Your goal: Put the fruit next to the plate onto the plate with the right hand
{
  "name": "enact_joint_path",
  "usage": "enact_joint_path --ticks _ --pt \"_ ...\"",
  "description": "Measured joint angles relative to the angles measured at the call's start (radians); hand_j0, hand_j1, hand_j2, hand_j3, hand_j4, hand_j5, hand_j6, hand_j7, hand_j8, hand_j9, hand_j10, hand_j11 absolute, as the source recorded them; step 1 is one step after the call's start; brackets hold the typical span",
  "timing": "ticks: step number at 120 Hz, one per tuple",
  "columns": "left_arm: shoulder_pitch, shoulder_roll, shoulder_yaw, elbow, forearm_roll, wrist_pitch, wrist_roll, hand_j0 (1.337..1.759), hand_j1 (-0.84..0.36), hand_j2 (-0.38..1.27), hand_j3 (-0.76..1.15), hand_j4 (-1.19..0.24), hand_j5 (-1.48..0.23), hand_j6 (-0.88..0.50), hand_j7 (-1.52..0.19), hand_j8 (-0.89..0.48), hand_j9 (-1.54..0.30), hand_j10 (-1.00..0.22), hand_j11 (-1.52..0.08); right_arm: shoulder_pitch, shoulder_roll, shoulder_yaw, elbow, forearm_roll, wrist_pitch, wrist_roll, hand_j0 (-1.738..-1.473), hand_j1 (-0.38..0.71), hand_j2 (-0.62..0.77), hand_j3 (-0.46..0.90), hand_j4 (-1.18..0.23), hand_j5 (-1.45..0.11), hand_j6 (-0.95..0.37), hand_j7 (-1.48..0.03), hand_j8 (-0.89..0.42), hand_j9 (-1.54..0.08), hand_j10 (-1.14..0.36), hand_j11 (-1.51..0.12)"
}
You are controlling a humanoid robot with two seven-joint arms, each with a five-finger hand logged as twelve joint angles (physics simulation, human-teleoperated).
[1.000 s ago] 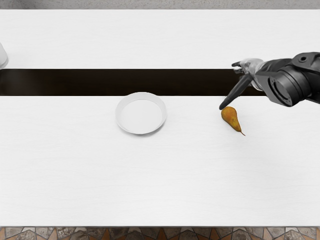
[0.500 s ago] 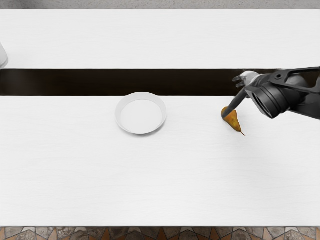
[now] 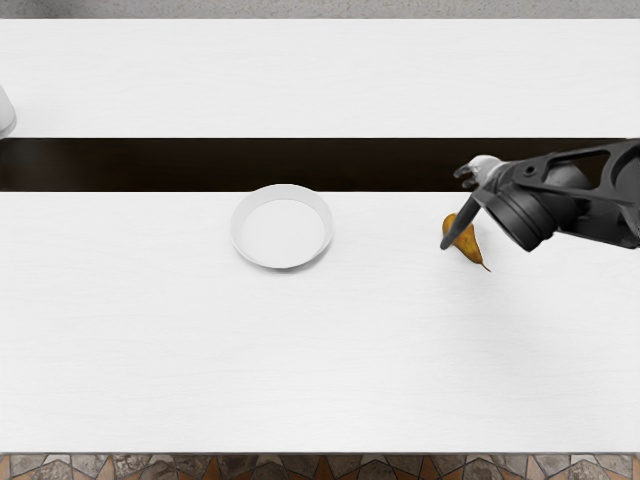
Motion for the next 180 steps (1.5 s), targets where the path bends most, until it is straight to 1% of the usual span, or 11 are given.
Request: enact_joint_path --ticks 15,41,57,71,91,117,125,149,180 --pt "0.0 0.0 0.0 0.0 0.0 0.0 0.0 1.658 0.35 0.0 0.0 0.0 0.0 0.0 0.0 0.0 0.0 0.0 0.0 0.003 0.016 -0.018 -0.001 0.0 0.0 0.0 -1.658 -0.12 -0.04 0.0 -0.19 -0.25 -0.19 -0.25 -0.19 -0.25 -0.19 -0.25" --pt "0.0 0.0 0.0 0.0 0.0 0.0 0.0 1.658 0.35 0.0 0.0 0.0 0.0 0.0 0.0 0.0 0.0 0.0 0.0 0.004 0.03 -0.029 -0.001 -0.001 0.0 0.0 -1.658 -0.01 -0.06 0.0 -0.29 -0.37 -0.29 -0.37 -0.29 -0.37 -0.29 -0.37" --pt "0.0 0.0 0.0 0.0 0.0 0.0 0.0 1.658 0.35 0.0 0.0 0.0 0.0 0.0 0.0 0.0 0.0 0.0 0.0 0.005 0.032 -0.042 -0.002 -0.004 0.0 0.0 -1.658 0.04 -0.06 0.0 -0.32 -0.42 -0.32 -0.42 -0.32 -0.42 -0.32 -0.42" --pt "0.0 0.0 0.0 0.0 0.0 0.0 0.0 1.658 0.35 0.0 0.0 0.0 0.0 0.0 0.0 0.0 0.0 0.0 0.0 0.006 0.033 -0.054 -0.002 -0.011 0.0 0.0 -1.658 0.06 -0.07 0.0 -0.34 -0.44 -0.34 -0.44 -0.34 -0.44 -0.34 -0.44" --pt "0.0 0.0 0.0 0.0 0.0 0.0 0.0 1.658 0.35 0.0 0.0 0.0 0.0 0.0 0.0 0.0 0.0 0.0 0.0 0.02 0.063 -0.091 -0.008 -0.02 0.0 0.0 -1.658 0.07 -0.07 0.0 -0.36 -0.45 -0.36 -0.46 -0.35 -0.46 -0.36 -0.46" --pt "0.0 0.0 0.0 0.0 0.0 0.0 0.0 1.658 0.35 0.0 0.0 0.0 0.0 0.0 0.0 0.0 0.0 0.0 0.0 0.023 0.084 -0.116 -0.017 -0.033 0.0 0.0 -1.658 0.08 -0.07 0.0 -0.38 -0.45 -0.37 -0.47 -0.46 -0.47 -0.37 -0.47" --pt "0.0 0.0 0.0 0.0 0.0 0.0 0.0 1.658 0.35 0.0 0.0 0.0 0.0 0.0 0.0 0.0 0.0 0.0 0.0 0.023 0.085 -0.126 -0.019 -0.037 0.0 0.0 -1.658 0.08 -0.07 0.0 -0.37 -0.46 -0.37 -0.47 -0.47 -0.47 -0.37 -0.47" --pt "0.0 0.0 0.0 0.0 0.0 0.0 0.0 1.658 0.35 0.0 0.0 0.0 0.0 0.0 0.0 0.0 0.0 0.0 0.0 0.017 0.087 -0.138 -0.026 -0.045 0.0 0.0 -1.658 0.08 -0.07 0.0 -0.37 -0.46 -0.36 -0.47 -0.4 -0.47 -0.36 -0.47" --pt "0.0 0.0 0.0 0.0 0.0 0.0 0.0 1.658 0.35 0.0 0.0 0.0 0.0 0.0 0.0 0.0 0.0 0.0 0.0 0.007 0.101 -0.157 -0.032 -0.061 0.0 0.0 -1.658 0.08 -0.07 0.0 -0.36 -0.47 -0.36 -0.47 -0.37 -0.47 -0.36 -0.47"
